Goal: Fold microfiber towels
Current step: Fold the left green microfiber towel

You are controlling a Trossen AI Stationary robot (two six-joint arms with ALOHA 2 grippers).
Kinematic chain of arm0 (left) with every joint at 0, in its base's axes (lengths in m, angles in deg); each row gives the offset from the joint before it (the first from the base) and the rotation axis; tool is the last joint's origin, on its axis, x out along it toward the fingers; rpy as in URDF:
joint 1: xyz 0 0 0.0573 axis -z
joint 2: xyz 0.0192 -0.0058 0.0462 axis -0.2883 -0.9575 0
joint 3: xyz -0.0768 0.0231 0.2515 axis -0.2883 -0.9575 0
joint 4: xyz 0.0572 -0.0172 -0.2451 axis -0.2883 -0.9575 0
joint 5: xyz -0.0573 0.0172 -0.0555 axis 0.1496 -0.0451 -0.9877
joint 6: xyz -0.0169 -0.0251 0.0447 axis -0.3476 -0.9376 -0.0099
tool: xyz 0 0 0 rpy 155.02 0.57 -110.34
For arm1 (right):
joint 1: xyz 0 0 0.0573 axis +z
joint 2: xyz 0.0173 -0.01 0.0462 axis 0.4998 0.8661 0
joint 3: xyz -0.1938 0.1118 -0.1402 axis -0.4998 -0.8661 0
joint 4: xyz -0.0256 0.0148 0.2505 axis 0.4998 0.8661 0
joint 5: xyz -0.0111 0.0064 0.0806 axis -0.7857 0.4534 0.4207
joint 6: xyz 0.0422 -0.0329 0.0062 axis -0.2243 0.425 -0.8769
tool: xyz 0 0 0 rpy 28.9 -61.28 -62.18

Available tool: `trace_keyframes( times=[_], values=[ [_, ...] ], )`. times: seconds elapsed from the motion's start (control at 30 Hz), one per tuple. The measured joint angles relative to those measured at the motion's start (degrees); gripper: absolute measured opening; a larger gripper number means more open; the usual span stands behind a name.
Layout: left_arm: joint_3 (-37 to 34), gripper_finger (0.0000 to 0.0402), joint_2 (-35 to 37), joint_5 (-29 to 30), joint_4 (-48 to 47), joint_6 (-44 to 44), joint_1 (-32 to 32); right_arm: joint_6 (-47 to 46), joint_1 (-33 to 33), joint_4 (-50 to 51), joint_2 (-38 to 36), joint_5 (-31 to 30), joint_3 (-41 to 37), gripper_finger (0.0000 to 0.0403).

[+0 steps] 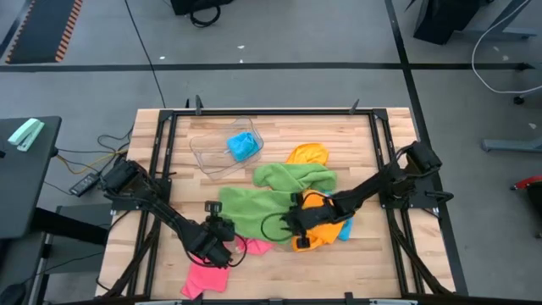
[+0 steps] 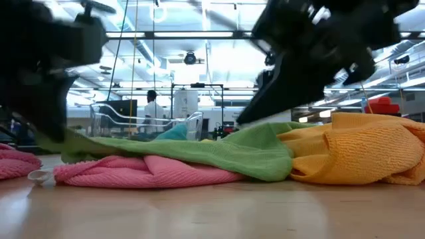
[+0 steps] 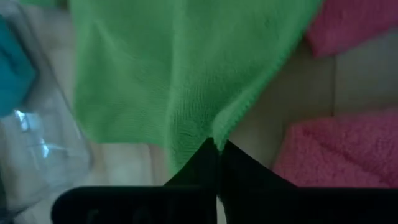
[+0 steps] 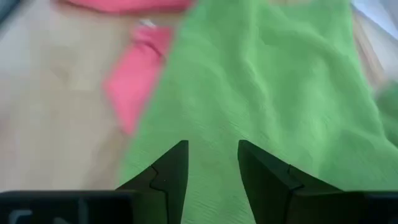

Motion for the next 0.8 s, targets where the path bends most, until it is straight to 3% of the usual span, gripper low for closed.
trace_keyframes(
  times=[0.2,0.37,0.53,0.8],
  values=[
    [3.7,0.0022,0.07,1.3,-4.04,-1.37,-2.77,4.16,3.4,-6.72,0.26,-3.57,0.15,0.0149],
    [3.85,0.0008,0.07,1.26,-4.17,-0.41,-6.05,4.55,3.86,-6.71,0.26,-4.02,1.05,0.0149],
    [3.81,0.0032,0.07,-1.33,-1.9,2.98,-8.16,3.69,3.96,-6.02,0.26,-4.36,1.05,0.0149],
    [-0.04,0.0013,-0.05,-3.17,2.77,2.02,-5.7,2.94,3.51,-4.08,0.26,-4.68,1.05,0.0149]
  ],
)
